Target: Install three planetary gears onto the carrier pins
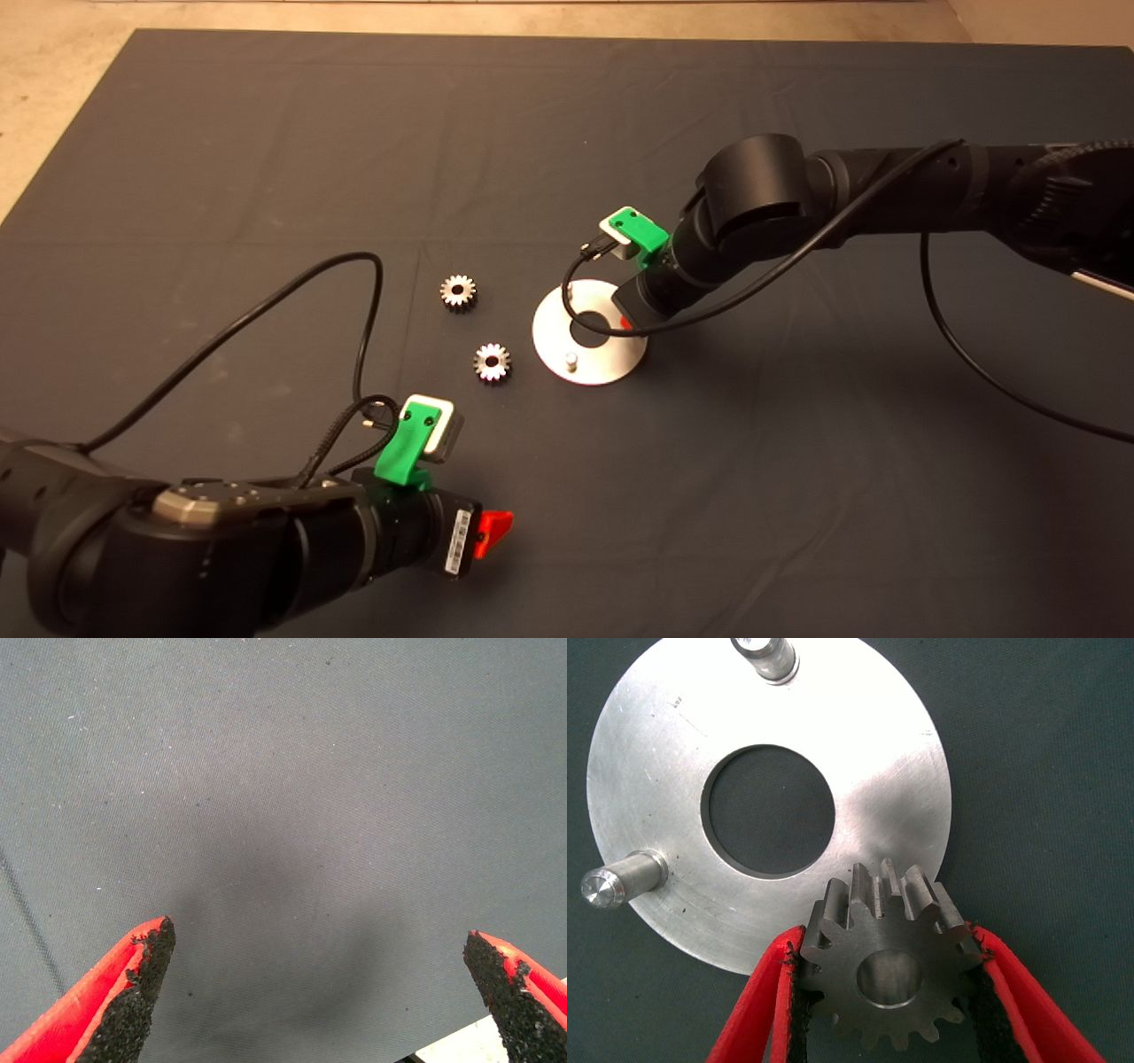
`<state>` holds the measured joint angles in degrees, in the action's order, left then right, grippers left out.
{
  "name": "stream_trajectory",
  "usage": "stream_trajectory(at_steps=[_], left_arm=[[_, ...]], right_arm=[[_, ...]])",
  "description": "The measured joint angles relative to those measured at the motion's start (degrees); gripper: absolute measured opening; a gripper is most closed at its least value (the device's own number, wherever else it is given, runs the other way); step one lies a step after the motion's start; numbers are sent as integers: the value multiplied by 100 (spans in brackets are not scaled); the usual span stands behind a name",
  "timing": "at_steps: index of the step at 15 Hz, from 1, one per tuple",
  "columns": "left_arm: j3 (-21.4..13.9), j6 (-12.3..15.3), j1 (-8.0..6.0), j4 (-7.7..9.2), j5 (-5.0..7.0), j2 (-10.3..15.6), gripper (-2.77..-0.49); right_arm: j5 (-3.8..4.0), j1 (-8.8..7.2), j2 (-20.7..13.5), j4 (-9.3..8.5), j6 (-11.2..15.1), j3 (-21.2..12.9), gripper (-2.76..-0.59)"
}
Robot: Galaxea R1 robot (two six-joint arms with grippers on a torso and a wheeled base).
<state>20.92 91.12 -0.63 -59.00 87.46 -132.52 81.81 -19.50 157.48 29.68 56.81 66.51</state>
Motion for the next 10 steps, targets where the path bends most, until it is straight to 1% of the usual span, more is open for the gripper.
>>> stream_trajectory(at_steps=[3,5,6,10], left_arm=[[0,0,0,-1,0,0,-91],[0,0,0,-28,0,2,-91],[0,0,0,-37,2,2,-91],[0,0,0,-48,0,2,-91]], right_arm=[[0,7,13,0,0,30,-237],[2,93,13,1,-2,30,-237],[7,105,16,5,-6,30,-237],[7,107,16,16,-6,30,-237]])
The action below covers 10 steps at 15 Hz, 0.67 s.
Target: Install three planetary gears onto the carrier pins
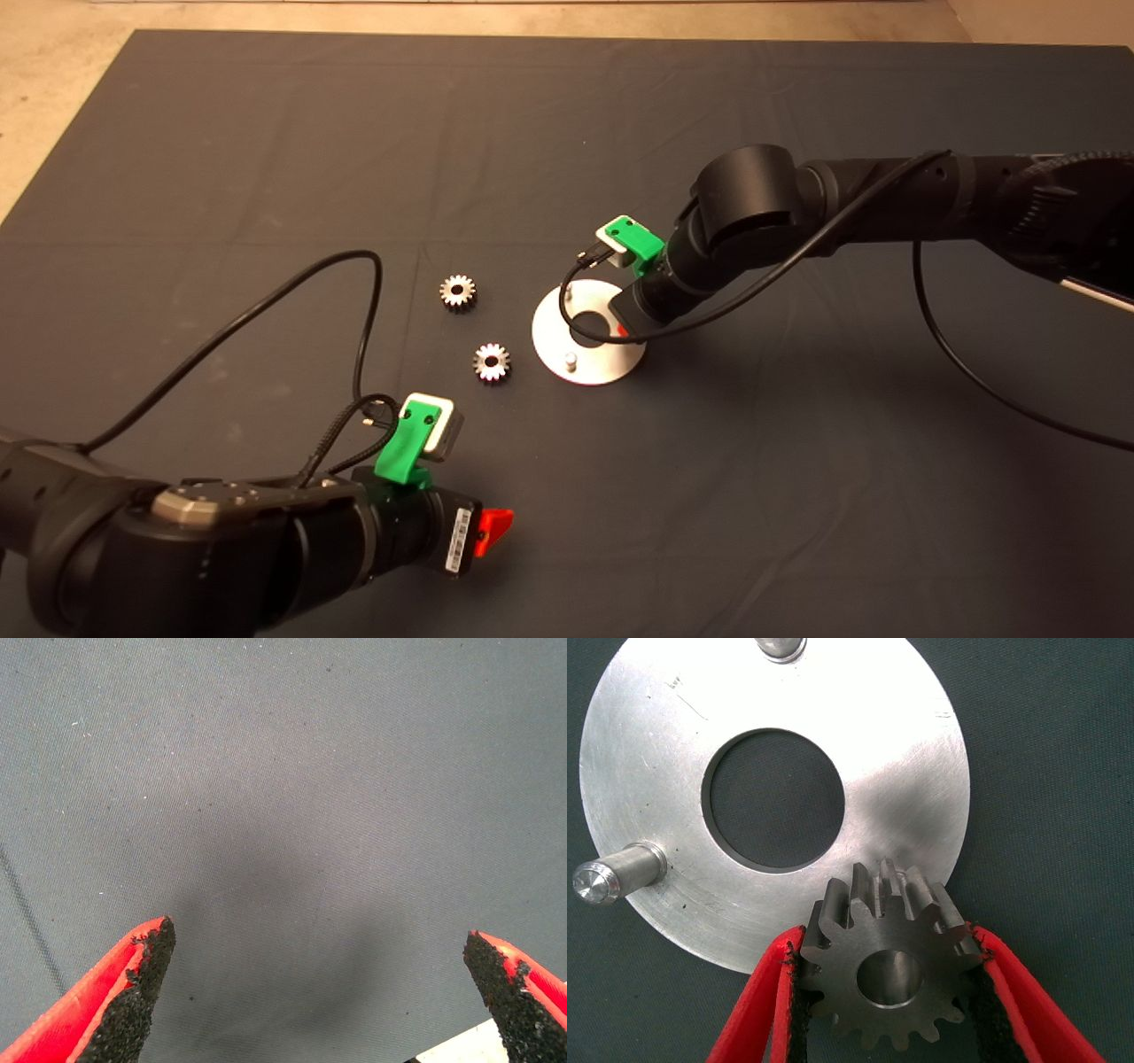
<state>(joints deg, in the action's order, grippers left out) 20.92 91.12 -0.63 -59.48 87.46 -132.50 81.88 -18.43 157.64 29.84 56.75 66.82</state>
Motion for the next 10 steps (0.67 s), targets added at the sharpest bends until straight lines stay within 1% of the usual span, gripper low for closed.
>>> stream_trajectory(at_steps=[3,5,8,10], left_arm=[[0,0,0,-2,0,0,-91],[0,0,0,-11,2,0,-91],[0,0,0,-16,0,0,-91],[0,0,0,-17,2,0,-91]], right_arm=[[-2,0,0,11,-5,0,-237],[-7,0,-2,11,-83,21,-237],[-57,-22,-6,9,-123,101,-237],[-56,-22,-6,11,-123,101,-237]])
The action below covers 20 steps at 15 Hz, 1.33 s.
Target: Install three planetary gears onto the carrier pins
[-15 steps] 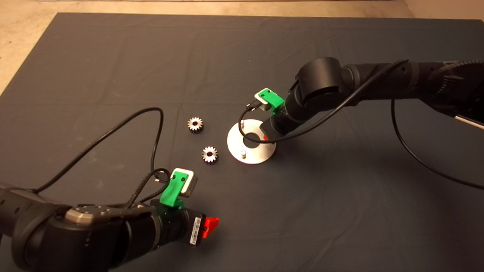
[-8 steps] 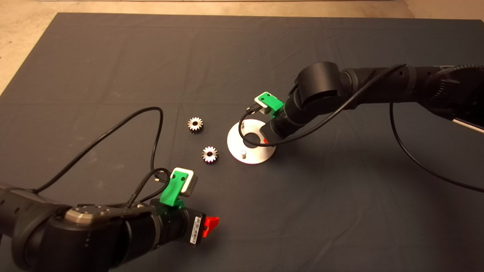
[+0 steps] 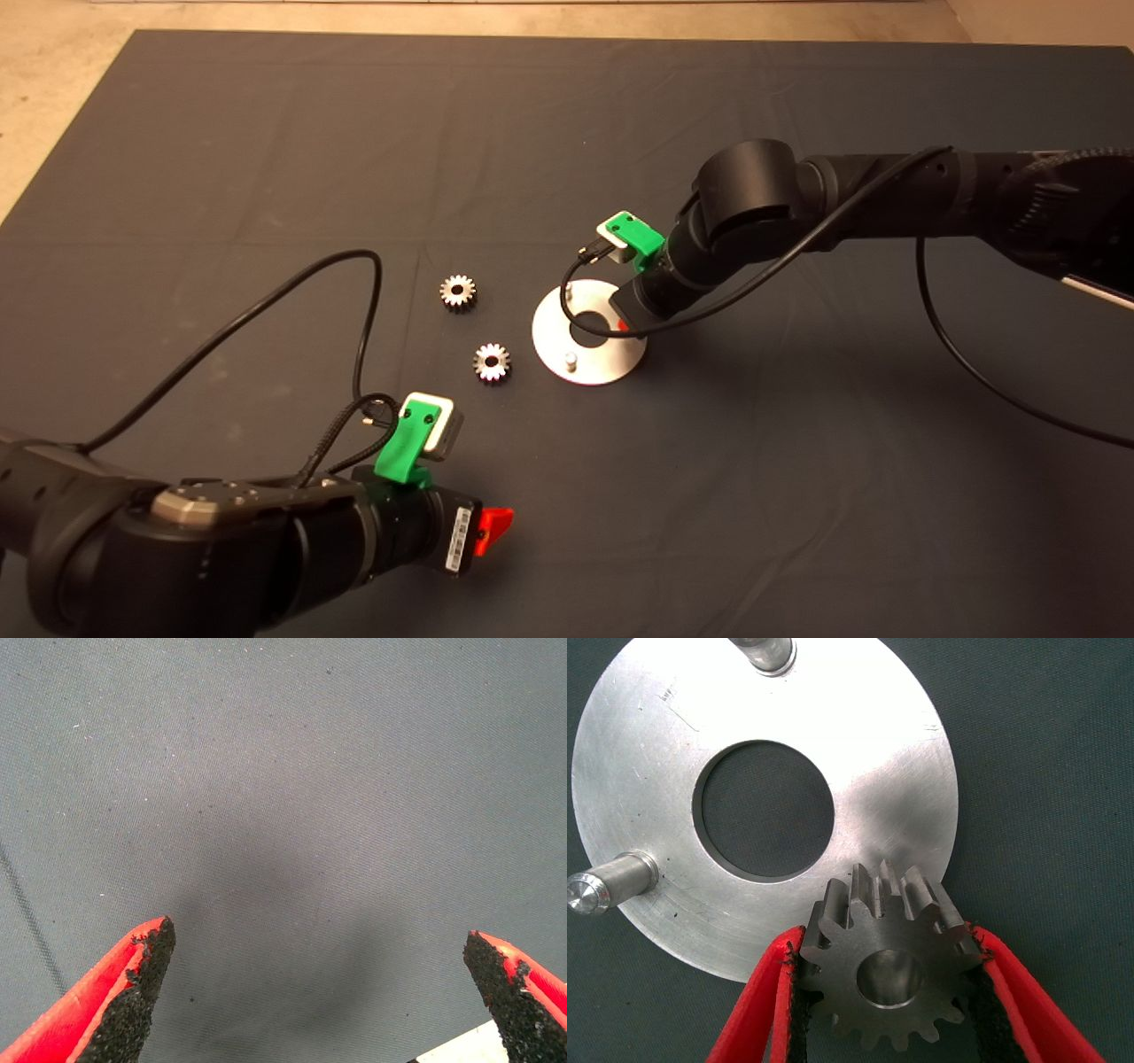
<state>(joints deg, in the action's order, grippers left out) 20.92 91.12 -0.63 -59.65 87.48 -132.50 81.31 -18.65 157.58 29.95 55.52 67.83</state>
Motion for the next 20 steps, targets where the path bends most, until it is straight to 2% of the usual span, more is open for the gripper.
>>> stream_trajectory(at_steps=[20], left_arm=[[0,0,0,-16,-2,0,-91]], right_arm=[[33,41,-30,2,0,2,-237]])
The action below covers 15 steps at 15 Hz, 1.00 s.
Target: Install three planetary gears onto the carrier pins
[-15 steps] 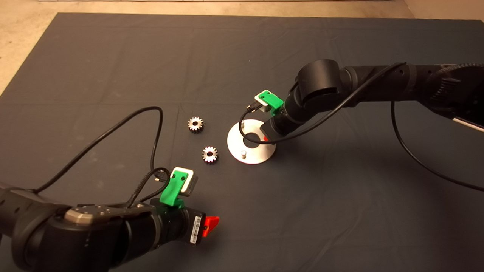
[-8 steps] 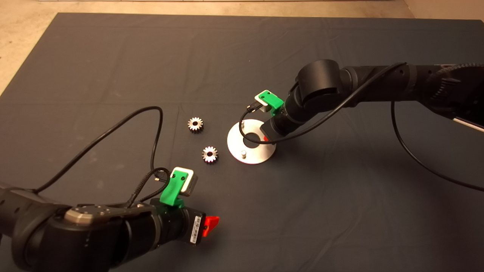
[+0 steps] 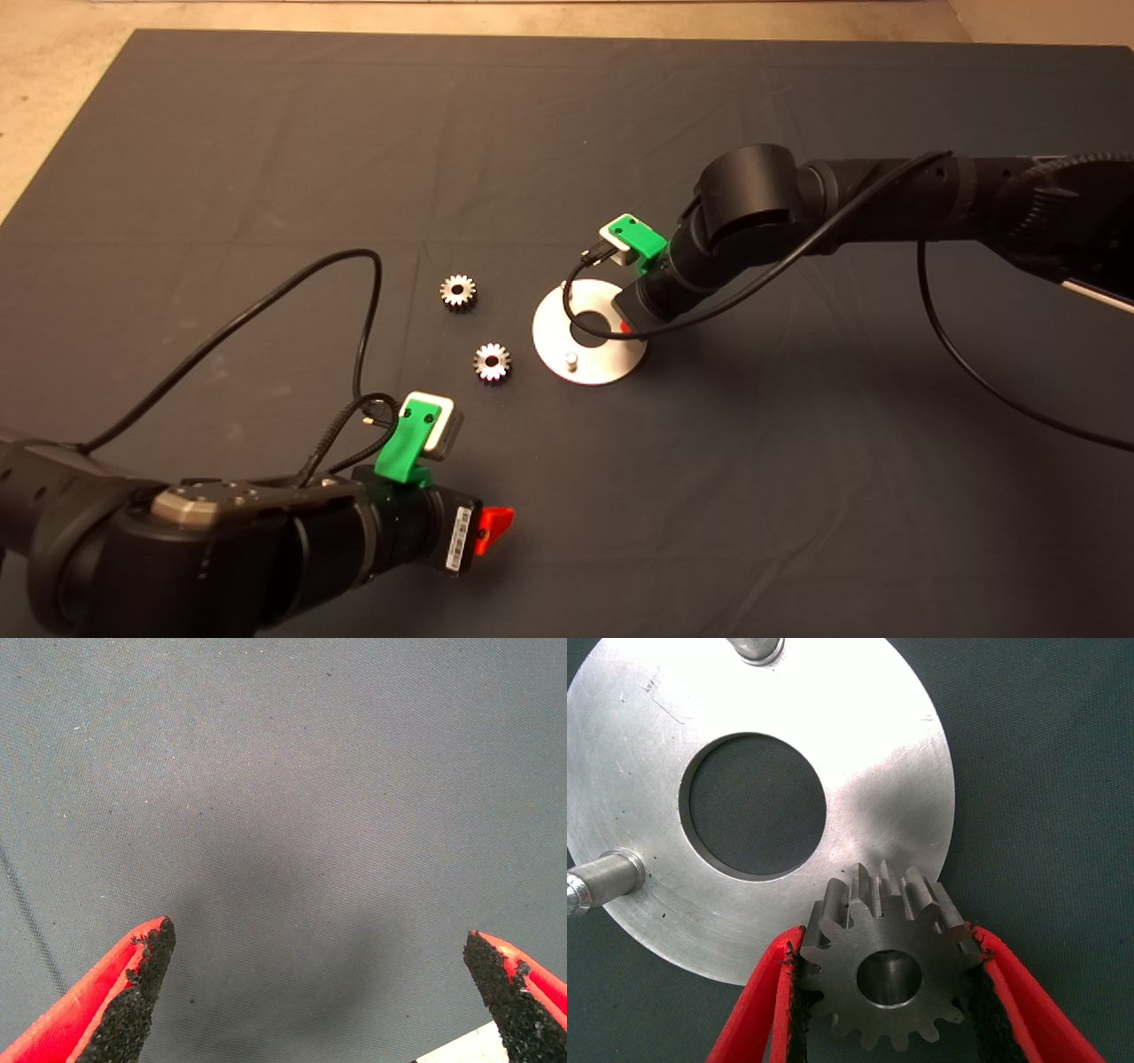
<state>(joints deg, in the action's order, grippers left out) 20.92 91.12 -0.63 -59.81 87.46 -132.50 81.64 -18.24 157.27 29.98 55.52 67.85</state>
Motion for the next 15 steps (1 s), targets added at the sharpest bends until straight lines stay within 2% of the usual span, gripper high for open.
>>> stream_trajectory(at_steps=[15], left_arm=[[0,0,0,-2,0,30,-91]], right_arm=[[0,0,9,1,0,6,-235]])
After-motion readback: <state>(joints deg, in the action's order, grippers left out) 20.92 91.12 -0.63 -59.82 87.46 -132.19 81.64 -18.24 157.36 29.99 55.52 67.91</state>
